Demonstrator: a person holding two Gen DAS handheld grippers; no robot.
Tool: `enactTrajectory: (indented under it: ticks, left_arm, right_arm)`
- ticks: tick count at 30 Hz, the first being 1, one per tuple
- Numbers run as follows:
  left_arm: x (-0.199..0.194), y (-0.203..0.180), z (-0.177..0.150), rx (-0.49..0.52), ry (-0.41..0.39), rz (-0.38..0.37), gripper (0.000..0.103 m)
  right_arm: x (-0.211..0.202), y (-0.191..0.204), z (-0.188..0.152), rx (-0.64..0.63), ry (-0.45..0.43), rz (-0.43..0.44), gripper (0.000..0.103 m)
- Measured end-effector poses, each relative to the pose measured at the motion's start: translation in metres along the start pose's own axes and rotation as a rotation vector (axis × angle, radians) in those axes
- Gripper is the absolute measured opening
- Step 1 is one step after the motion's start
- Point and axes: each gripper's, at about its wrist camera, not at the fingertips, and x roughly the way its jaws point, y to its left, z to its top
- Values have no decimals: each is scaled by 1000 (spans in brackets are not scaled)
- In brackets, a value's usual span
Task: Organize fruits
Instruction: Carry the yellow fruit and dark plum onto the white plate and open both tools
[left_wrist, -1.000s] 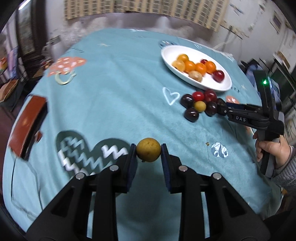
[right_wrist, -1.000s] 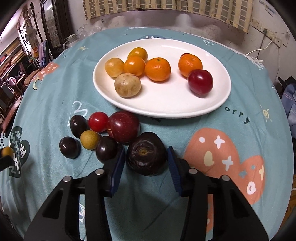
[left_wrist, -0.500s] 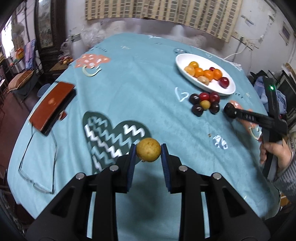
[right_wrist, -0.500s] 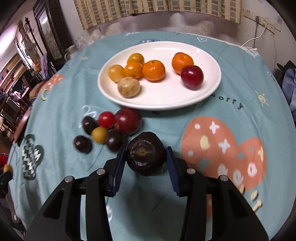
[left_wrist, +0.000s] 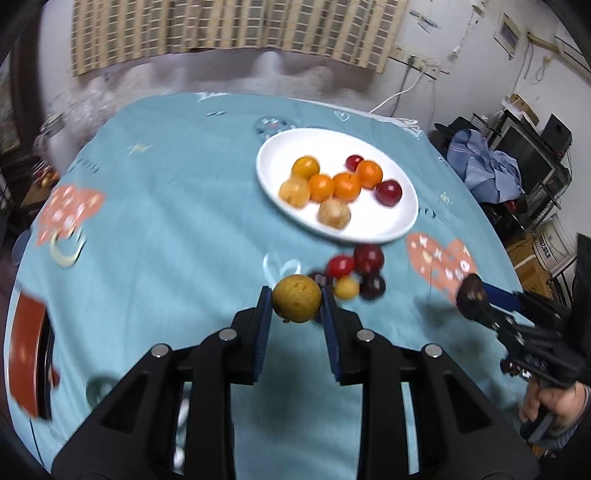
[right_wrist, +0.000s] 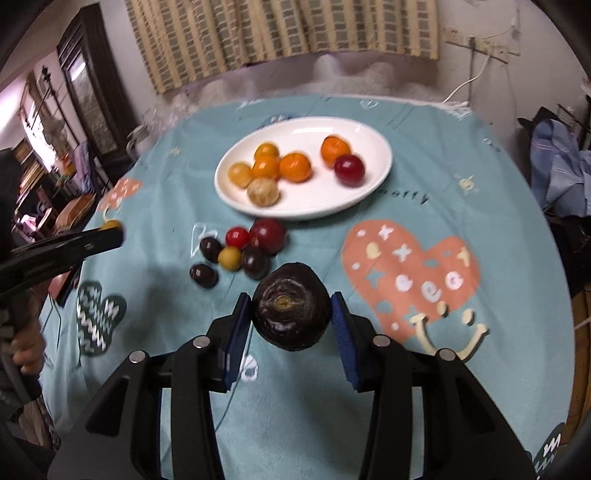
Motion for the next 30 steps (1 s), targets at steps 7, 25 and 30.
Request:
enactTrajectory:
  ticks: [7, 25, 30]
  left_arm:
    - [48, -3, 67, 48, -19, -34, 27]
    - [187, -41, 176, 82, 28, -51, 53]
    - [186, -35, 165, 58, 25, -43, 57]
  right_arm:
    - [22, -7, 44, 31, -27, -18, 44]
    - [122, -12, 108, -26, 15, 17, 47]
    - [117, -12, 105, -34, -26, 0, 64]
